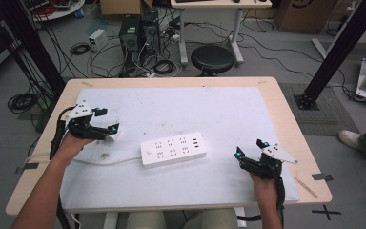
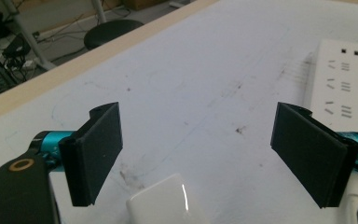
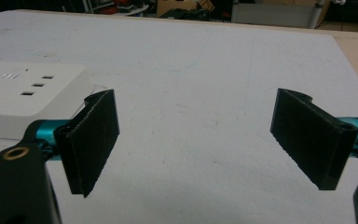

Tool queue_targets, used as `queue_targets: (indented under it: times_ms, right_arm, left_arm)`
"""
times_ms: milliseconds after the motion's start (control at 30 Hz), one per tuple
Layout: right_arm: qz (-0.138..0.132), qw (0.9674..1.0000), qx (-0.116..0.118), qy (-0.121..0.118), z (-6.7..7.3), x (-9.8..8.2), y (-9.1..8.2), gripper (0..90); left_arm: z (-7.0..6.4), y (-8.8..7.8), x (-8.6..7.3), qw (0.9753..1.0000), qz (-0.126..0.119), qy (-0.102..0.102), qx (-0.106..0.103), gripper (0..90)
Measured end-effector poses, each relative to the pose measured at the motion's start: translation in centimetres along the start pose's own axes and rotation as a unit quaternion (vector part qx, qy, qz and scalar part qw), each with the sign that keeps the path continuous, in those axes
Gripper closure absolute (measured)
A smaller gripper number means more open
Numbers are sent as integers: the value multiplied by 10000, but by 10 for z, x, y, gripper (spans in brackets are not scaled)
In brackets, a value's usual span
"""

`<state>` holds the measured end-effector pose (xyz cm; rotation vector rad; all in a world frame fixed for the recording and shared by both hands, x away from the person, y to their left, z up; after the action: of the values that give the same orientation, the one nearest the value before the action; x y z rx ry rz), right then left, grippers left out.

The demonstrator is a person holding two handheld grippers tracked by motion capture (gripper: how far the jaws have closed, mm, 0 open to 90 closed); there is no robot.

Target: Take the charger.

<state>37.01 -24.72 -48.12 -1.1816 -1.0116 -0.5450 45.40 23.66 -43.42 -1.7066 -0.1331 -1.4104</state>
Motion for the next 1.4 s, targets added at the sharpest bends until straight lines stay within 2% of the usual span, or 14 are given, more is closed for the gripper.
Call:
queue_targets:
  times_ms: [100,300,333,400,467,667,767,800,867,967,1033,1200,1300,1400]
  right_arm:
    - [-19,10000,-25,-45,0,0,0,157]
    - [-6,10000,-49,-41,0,0,1,158]
    - [-6,10000,-53,-47,0,0,1,158]
    - [-10,10000,-51,-53,0,0,0,158]
    - [-5,10000,-44,-43,0,0,0,157]
    - [-15,10000,-31,-55,0,0,0,158]
    - [-24,10000,-37,-64,0,0,0,158]
    - [-27,10000,-34,-54,0,0,0,158]
    - [-24,10000,-38,-59,0,0,0,158]
    - [-18,10000,-33,-43,0,0,0,158]
    - [-16,10000,-44,-41,0,0,-1,158]
    - [-55,10000,-22,-25,0,0,-1,158]
    - [-55,10000,-18,-21,0,0,-1,158]
    - [-81,10000,-16,-36,0,1,-1,158]
  left_arm:
    - [6,4,-8,9990,286,-336,93,166]
    - [13,12,-27,9938,777,-687,391,166]
    - [14,14,-29,9925,792,-829,421,166]
    - [15,17,-35,9899,894,-961,534,166]
    - [15,18,-40,9881,978,-1032,595,166]
    - [17,20,-47,9834,984,-1345,723,166]
    - [17,21,-50,9816,1098,-1363,760,166]
    - [16,23,-50,9807,1070,-1434,792,166]
    - [16,23,-50,9807,1070,-1434,792,166]
    - [12,28,-54,9793,1205,-1475,685,166]
    - [11,30,-57,9775,1264,-1560,648,166]
    - [11,34,-64,9732,1457,-1613,756,167]
    - [10,33,-65,9734,1505,-1549,766,205]
    - [9,34,-66,9730,1506,-1556,800,286]
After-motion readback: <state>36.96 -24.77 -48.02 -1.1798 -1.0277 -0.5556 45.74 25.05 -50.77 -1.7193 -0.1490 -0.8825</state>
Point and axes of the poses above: each handheld gripper's, and its own axes: y roughly forward along the jaws, x roughly out of its top, z roughly to its left, the point moved 9 cm from there along y, roughly forward along the jaws, and after that the axes turned 9 degrees about z, right-handed, at the moved point
